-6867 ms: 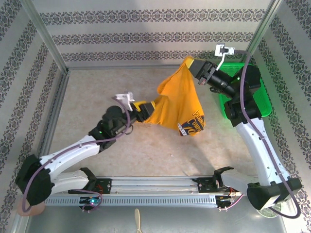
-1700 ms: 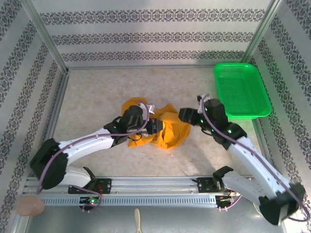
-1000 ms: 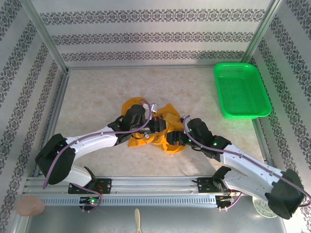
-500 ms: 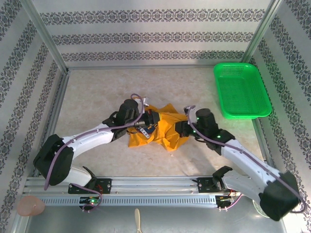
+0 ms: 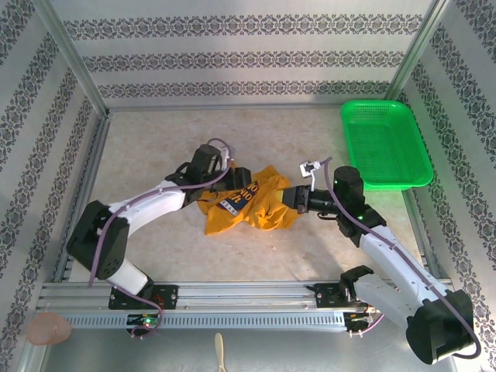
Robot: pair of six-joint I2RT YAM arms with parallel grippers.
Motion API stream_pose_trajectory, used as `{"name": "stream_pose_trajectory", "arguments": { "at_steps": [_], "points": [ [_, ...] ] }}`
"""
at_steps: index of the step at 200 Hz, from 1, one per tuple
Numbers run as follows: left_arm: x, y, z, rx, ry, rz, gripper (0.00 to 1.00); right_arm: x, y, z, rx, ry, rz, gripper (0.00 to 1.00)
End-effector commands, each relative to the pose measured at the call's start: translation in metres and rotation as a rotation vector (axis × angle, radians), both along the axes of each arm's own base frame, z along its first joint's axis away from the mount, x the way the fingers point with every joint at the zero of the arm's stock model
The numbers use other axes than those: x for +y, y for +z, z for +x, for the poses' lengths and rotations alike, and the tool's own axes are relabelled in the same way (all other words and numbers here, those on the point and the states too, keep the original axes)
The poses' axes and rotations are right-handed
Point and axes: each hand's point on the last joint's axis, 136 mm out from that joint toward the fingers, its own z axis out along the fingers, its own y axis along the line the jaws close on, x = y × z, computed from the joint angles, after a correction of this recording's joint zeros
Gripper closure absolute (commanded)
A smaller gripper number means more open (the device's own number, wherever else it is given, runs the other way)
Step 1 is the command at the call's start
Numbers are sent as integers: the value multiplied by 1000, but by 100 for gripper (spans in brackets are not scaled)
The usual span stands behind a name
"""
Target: Fold the inside-out t-shirt
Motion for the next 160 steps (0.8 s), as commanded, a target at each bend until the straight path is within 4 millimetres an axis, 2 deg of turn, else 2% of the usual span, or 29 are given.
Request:
{"name": "stream_pose_trajectory", "arguments": {
  "at_steps": [1,21,49,78,94,109,131,139,148,160],
  "points": [
    [19,41,-21,-124,73,-3,37,-1,37,5,-64,-14,66,100],
    [6,51,-46,-165,44,-46,33,-2,37,10,-53,-36,66,100],
    [-24,35,-67,-189,-27,12,30,-3,38,12,-40,-51,68,100],
    [-45,11,-69,-173,-58,70,30,-5,41,12,-41,-65,67,100],
    [-47,-3,-64,-152,-55,114,30,-6,42,12,-45,-70,62,100],
    [-50,-8,-59,-154,-49,133,32,-6,43,11,-42,-71,63,100],
    [-58,2,-49,-183,-57,135,44,-6,52,11,-48,-69,77,100],
    [-65,12,-47,-200,-76,121,56,-6,61,10,-59,-67,87,100],
    [-72,26,-46,-220,-104,100,76,-7,71,11,-71,-65,99,100],
    [-80,52,-46,-256,-140,52,93,-10,90,13,-94,-73,121,100]
  ]
}}
